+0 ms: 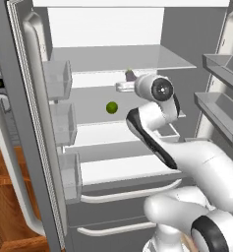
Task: Place the cold items (eggplant and lime) from the fridge in one tupperware on the dining counter. Place the warm items (kebab skewer and hot dog) in the stove area in another tupperware.
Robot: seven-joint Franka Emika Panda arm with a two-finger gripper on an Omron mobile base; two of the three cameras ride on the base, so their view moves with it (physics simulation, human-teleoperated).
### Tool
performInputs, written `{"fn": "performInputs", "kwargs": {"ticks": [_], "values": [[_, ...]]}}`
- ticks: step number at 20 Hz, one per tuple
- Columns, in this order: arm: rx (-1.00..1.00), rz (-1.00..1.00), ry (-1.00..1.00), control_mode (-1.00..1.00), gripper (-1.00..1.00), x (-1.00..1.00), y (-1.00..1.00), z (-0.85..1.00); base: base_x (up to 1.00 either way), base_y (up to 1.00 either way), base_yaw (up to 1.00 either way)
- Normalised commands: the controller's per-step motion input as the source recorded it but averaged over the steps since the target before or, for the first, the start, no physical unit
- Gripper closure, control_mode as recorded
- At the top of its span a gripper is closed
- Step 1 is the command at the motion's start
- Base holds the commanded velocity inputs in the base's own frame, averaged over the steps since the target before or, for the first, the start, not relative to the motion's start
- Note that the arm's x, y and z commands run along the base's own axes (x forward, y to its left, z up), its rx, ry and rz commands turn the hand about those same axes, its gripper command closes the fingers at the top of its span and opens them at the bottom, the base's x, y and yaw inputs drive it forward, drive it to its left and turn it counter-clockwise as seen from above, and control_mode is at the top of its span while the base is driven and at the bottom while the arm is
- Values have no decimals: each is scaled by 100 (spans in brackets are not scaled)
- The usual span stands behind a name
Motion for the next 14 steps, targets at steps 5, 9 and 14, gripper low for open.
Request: {"fn": "performInputs", "kwargs": {"ticks": [5, 9, 14], "values": [[-26, -3, 2, -100, 100, -100, -66, -60, 0, 0, 0], [-29, -10, 25, -100, 100, -80, -11, -100, 0, 0, 0], [-30, -4, 65, -100, 100, -68, 0, -100, 0, 0, 0]]}}
